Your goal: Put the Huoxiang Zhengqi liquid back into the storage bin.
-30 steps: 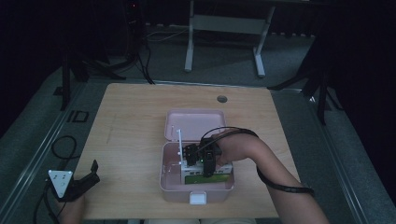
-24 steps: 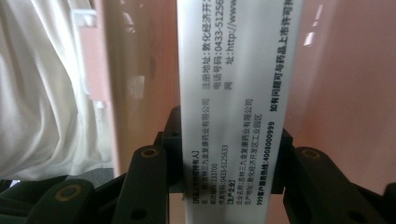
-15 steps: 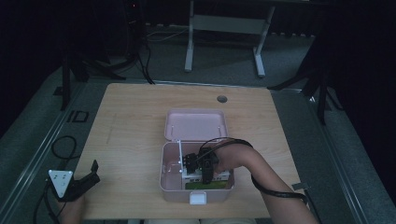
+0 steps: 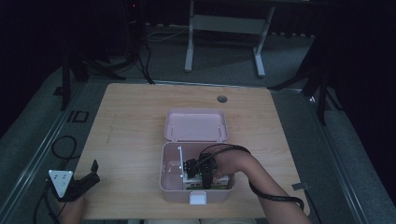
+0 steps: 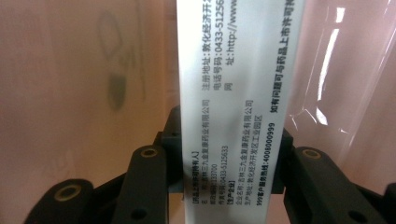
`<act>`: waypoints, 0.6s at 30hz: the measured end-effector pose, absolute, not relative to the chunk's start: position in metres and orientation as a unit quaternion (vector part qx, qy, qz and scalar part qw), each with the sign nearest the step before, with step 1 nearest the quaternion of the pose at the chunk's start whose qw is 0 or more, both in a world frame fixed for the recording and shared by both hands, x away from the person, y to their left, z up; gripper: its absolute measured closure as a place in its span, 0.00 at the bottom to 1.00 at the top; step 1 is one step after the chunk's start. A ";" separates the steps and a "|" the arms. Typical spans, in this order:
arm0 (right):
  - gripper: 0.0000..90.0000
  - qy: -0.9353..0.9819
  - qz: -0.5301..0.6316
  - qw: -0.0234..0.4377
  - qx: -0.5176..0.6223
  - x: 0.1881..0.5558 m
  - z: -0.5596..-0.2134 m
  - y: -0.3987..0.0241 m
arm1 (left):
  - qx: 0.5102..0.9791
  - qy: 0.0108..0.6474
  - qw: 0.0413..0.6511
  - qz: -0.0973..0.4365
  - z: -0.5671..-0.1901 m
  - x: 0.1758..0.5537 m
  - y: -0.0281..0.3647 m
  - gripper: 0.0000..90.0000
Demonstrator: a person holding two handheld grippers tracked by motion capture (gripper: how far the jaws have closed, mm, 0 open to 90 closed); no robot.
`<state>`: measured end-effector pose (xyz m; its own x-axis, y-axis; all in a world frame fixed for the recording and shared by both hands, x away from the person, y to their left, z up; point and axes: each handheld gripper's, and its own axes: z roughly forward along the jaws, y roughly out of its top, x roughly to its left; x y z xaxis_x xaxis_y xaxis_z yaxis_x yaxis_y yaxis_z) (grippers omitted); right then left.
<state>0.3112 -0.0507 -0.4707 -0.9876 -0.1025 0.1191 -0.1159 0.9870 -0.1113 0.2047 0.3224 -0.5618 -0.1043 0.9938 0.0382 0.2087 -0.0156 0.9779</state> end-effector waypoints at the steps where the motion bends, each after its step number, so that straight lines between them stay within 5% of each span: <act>1: 0.69 -0.995 0.055 0.058 0.054 0.312 -0.470 -0.052 | 0.528 0.569 0.410 0.478 -0.562 0.205 0.322 0.02; 18: 0.54 -0.998 0.039 0.047 0.031 0.314 -0.430 -0.059 | 0.530 0.569 0.409 0.478 -0.562 0.205 0.322 0.02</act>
<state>0.3136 -0.0587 -0.4303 -0.9937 -0.0580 0.0961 -0.0653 0.9951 -0.0747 0.2050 0.3220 -0.5619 -0.1045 0.9936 0.0420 0.2115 -0.0191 0.9772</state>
